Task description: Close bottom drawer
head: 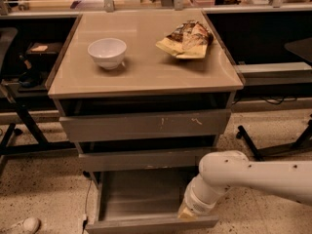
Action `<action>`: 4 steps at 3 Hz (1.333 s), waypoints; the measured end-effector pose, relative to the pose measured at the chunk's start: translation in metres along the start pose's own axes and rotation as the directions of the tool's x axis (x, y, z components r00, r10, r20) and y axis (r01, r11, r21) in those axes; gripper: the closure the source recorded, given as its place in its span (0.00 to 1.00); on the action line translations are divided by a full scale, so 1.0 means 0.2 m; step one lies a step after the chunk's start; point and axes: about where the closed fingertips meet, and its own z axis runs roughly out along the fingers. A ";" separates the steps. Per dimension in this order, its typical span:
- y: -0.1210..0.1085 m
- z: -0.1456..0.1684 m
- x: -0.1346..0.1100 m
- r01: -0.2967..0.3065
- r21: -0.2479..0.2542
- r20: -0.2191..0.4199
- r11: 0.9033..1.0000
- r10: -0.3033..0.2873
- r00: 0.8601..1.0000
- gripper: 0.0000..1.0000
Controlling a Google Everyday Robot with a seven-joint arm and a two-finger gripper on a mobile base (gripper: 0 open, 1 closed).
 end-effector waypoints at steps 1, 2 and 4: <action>-0.12 0.35 0.08 -0.044 -0.057 -0.021 0.997 0.042 0.999 1.00; -0.13 0.64 0.15 -0.083 -0.116 -0.043 0.990 0.078 0.996 1.00; -0.08 0.74 0.18 -0.086 -0.171 -0.032 0.981 0.082 0.996 1.00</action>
Offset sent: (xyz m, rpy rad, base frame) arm -0.0129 0.0135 -0.2037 -0.0032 0.2275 -0.0551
